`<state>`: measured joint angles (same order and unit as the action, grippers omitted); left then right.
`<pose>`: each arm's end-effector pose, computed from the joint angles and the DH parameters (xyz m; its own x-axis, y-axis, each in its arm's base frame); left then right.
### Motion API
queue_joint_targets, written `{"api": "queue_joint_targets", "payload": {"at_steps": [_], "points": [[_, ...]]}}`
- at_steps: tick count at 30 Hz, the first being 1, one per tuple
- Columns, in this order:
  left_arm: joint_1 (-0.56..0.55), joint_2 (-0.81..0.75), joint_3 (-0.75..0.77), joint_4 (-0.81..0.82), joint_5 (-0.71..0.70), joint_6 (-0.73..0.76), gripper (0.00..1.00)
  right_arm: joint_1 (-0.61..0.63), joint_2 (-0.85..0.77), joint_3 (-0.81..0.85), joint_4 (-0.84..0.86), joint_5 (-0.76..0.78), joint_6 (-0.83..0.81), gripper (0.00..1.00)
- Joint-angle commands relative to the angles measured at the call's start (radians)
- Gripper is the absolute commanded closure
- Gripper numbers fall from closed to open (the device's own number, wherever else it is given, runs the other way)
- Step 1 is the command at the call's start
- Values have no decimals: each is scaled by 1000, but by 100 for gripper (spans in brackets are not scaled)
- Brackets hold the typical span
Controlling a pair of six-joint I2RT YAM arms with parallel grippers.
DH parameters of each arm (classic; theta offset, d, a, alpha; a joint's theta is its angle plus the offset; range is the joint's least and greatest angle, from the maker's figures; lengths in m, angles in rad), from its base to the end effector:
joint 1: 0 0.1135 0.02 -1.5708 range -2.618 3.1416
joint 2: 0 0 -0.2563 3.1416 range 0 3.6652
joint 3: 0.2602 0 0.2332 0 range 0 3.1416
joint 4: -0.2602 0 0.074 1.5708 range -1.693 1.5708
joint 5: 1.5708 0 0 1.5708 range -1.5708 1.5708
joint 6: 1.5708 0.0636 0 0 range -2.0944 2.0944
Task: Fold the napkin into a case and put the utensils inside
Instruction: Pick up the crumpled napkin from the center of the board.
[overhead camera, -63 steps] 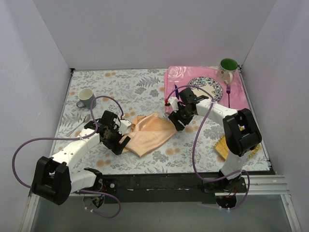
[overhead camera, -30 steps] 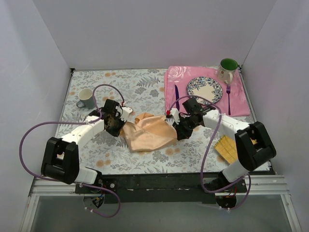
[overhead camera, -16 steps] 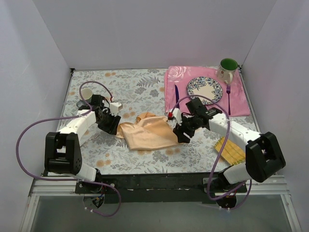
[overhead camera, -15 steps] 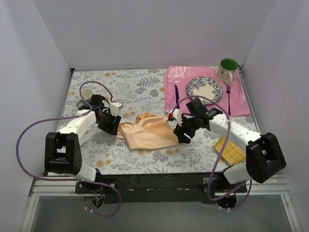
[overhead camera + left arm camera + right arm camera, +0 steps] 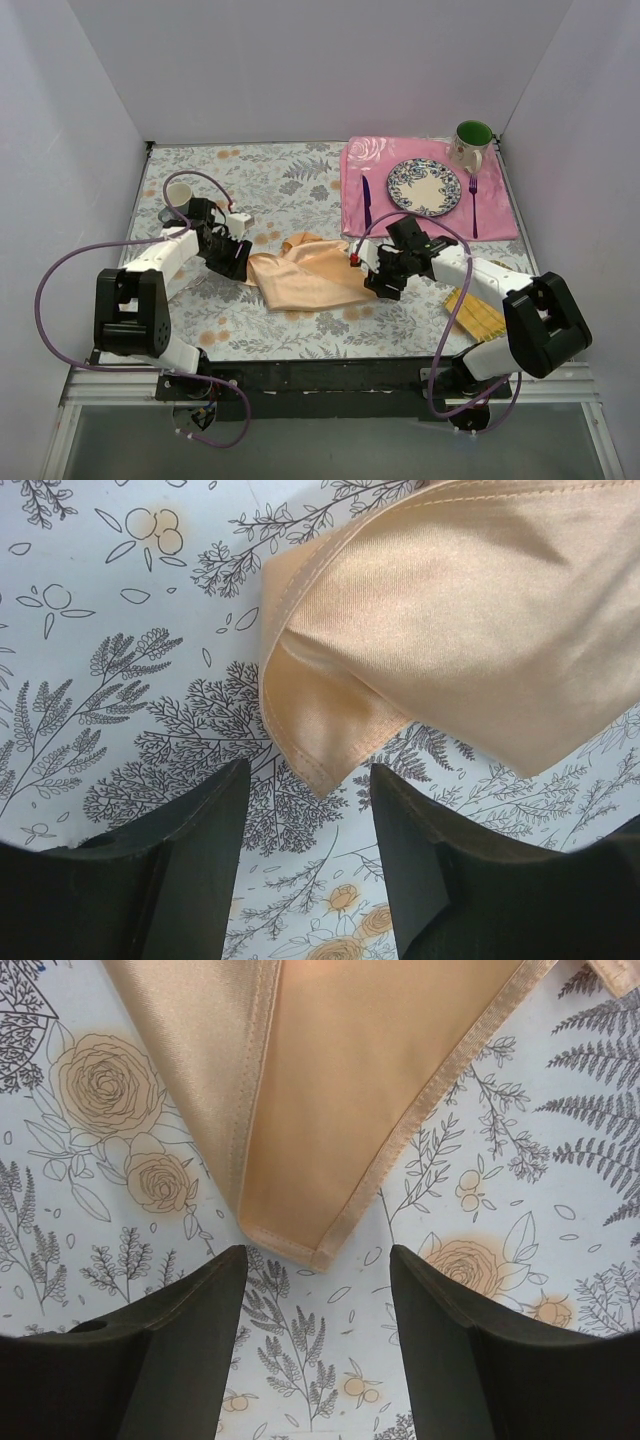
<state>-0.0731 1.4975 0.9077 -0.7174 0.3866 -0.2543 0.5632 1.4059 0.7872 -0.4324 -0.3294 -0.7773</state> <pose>0.2541 -0.0427 0.1653 -0.9736 -0.1623 -0.1606 -0.0819 0.9048 -0.4179 0.2113 0.1578 0.1680 -0.0736 -0.8313 -0.5509 -0.9717 0.1842 -0.1482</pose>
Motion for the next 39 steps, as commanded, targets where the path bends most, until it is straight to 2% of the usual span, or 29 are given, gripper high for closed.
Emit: {"api": "queue_joint_targets", "payload": {"at_steps": [1, 8, 12, 13, 14, 22, 27, 33, 37, 39], "points": [[12, 21, 20, 24, 43, -19, 50, 0, 8, -25, 95, -10, -53, 34], [24, 70, 26, 13, 69, -60, 63, 1, -19, -77, 149, -30, -106, 34], [29, 102, 33, 19, 52, -82, 85, 1, -22, -77, 123, -37, -135, 33], [32, 107, 37, 24, 28, -88, 96, 0, -27, -81, 121, -39, -145, 33], [36, 110, 43, 33, 17, -95, 100, 1, -39, -91, 121, -43, -151, 32], [72, 167, 141, 1, -11, -105, 100, 0, -120, -112, 31, -103, -221, 31], [72, 175, 140, -7, 1, -105, 100, 4, -137, -152, 86, -109, -231, 33], [72, 178, 131, -5, 3, -102, 100, 69, -104, -154, 145, -108, -231, 43], [72, 182, 140, -11, -3, -99, 100, 96, -64, -126, 126, -112, -226, 53], [72, 182, 143, -11, -3, -99, 100, 98, -53, -121, 112, -118, -231, 55]]}}
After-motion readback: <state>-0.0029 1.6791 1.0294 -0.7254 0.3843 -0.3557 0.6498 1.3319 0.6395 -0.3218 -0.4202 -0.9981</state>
